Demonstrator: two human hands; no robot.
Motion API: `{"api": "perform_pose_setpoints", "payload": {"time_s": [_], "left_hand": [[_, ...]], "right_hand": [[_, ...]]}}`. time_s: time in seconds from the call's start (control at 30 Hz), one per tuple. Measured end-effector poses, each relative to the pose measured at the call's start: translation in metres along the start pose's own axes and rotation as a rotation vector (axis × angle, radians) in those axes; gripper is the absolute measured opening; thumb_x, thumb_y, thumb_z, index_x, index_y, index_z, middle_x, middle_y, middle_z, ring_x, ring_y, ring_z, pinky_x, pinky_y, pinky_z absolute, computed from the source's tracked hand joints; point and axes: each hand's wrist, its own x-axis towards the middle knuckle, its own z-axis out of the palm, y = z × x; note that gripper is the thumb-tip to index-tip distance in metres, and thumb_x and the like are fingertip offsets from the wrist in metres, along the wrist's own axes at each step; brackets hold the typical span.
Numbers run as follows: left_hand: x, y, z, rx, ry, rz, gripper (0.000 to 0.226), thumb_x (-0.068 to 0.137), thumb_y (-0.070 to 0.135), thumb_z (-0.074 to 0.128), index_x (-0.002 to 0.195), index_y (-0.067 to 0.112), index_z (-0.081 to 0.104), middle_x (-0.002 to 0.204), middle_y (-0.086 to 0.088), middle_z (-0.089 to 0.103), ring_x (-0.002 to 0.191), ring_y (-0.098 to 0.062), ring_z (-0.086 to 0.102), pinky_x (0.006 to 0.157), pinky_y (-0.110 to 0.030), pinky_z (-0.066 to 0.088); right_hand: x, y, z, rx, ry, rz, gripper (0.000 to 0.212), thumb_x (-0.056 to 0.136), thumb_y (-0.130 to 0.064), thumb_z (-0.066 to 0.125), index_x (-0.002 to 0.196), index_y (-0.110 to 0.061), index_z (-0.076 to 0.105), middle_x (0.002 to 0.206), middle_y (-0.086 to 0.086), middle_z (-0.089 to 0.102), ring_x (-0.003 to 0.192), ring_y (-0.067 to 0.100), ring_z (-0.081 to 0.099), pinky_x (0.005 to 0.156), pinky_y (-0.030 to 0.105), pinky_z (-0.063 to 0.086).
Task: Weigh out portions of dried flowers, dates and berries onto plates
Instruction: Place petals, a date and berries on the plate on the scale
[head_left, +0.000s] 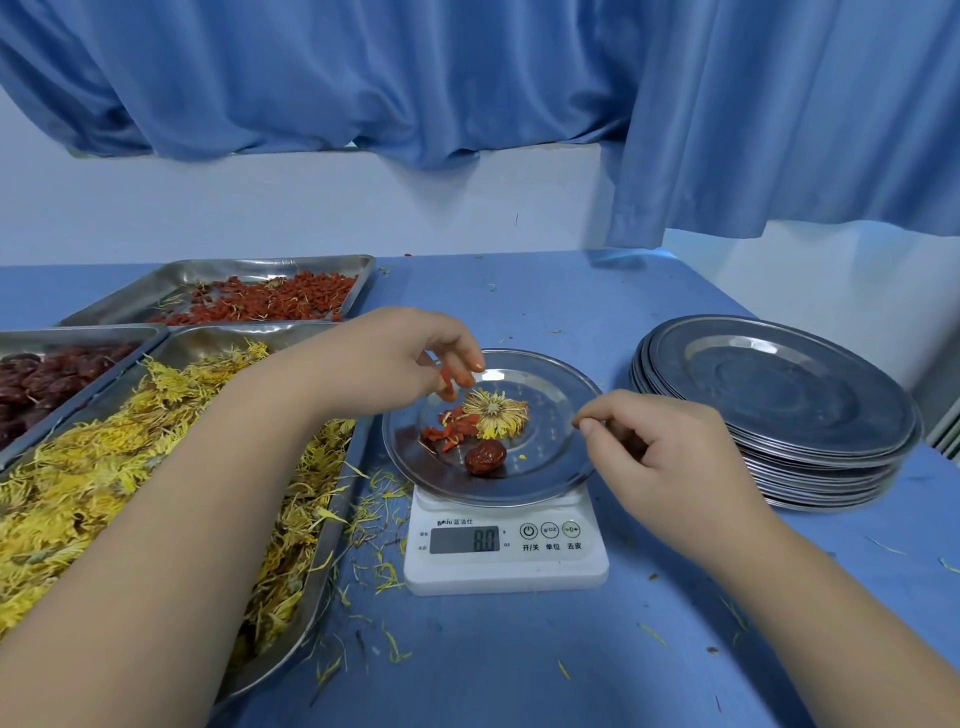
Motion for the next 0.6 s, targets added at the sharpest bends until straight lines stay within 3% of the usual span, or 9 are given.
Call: {"api": "perform_pose_setpoints", "payload": {"time_s": [0.17,0.27,0.4,0.6], "left_hand": [[0.0019,-0.0029,0.0012,0.014,0.026,-0.006,0.029,0.086,0.009,0.067,0.094,0.037,0.065,0.085,0.015,0.068,0.077,0.001,0.063,0.077,-0.026,0.051],[0.0019,-0.0031,0.0014,-0.001,0.040,-0.005,0.030,0.084,0.009,0.071,0.094,0.037,0.065,0.089,0.012,0.065,0.079,-0.007,0.063,0.080,-0.031,0.053],[-0.0012,-0.0018,0.0000,-0.176,0.028,0.017,0.036,0.088,-0.003,0.060,0.101,0.030,0.065,0.102,0.017,0.069,0.084,-0.005,0.072,0.091,-0.035,0.053],[0.0011,-0.0022,0.0048,-0.206,0.034,0.002,0.047,0.088,-0.015,0.040,0.102,0.024,0.063,0.096,0.007,0.075,0.083,-0.015,0.074,0.093,-0.051,0.051]], "right_hand": [[-0.0004,-0.0019,-0.0003,0.008,-0.008,-0.015,0.010,0.084,-0.019,0.061,0.077,-0.023,0.067,0.053,-0.014,0.049,0.057,0.007,0.050,0.053,0.019,0.038],[-0.0002,-0.0024,-0.0008,-0.002,-0.016,-0.015,0.010,0.084,-0.017,0.064,0.077,-0.023,0.067,0.053,-0.015,0.049,0.057,0.006,0.049,0.053,0.018,0.038],[0.0007,-0.0040,-0.0009,0.000,-0.019,-0.008,0.011,0.084,-0.023,0.059,0.077,-0.024,0.067,0.052,-0.016,0.049,0.058,0.005,0.050,0.053,0.016,0.038],[0.0002,-0.0042,-0.0014,-0.007,-0.018,-0.004,0.012,0.083,-0.026,0.056,0.077,-0.024,0.067,0.053,-0.013,0.051,0.058,0.006,0.050,0.053,0.017,0.039]]}}
